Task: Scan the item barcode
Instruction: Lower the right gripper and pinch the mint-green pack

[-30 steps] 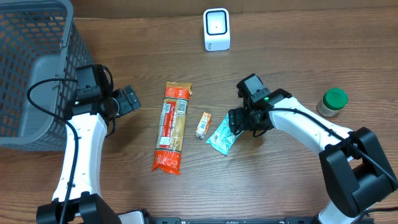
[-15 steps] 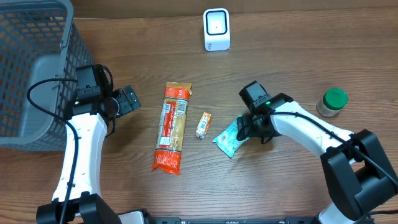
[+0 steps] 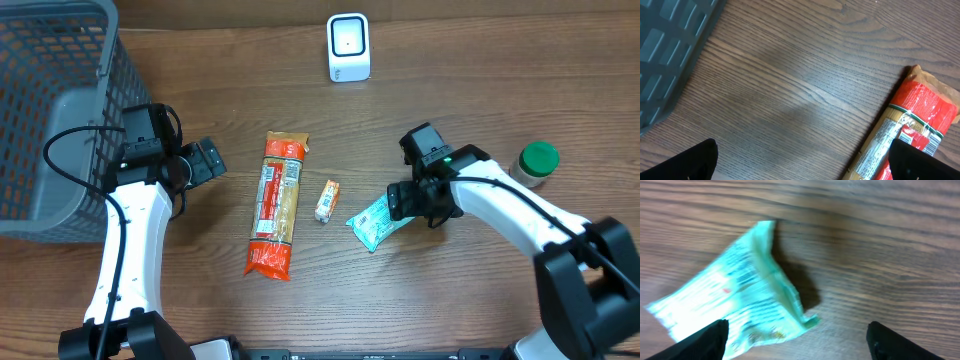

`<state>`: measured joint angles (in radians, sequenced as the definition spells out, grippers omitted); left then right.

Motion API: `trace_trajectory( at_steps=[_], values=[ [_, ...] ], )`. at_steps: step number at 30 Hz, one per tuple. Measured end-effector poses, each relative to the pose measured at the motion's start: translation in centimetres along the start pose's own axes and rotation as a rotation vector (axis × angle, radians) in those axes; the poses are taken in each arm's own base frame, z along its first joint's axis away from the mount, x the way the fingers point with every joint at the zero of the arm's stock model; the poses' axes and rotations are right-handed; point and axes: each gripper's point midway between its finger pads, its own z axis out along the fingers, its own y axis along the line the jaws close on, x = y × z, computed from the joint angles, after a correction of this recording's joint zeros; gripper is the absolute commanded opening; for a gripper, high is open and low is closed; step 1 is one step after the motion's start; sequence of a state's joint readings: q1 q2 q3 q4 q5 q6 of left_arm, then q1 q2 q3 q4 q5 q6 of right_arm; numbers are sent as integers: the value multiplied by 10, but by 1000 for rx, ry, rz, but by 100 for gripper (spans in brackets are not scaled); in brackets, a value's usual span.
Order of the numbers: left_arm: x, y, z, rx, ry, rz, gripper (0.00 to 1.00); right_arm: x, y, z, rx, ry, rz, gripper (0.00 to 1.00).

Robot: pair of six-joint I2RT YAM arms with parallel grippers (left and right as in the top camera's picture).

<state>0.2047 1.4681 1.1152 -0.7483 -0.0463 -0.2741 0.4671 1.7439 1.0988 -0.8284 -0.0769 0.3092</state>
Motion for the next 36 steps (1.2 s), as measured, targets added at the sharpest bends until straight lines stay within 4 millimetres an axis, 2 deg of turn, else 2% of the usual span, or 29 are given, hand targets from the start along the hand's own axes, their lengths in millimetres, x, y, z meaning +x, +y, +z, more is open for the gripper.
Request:
trace_trajectory(
  at_steps=[4,10,19,27,36],
  values=[
    [0,0,0,0,0,0,100,-2,7,-9,-42,-18,-29,90],
    [0,0,0,0,0,0,99,-4,11,-9,-63,-27,-47,75],
    [0,0,0,0,0,0,100,-13,15,-9,-78,-64,-58,70],
    [0,0,0,0,0,0,100,-1,9,7,-74,-53,-56,68],
    [0,0,0,0,0,0,100,2,7,24,-92,-93,-65,67]
  ],
)
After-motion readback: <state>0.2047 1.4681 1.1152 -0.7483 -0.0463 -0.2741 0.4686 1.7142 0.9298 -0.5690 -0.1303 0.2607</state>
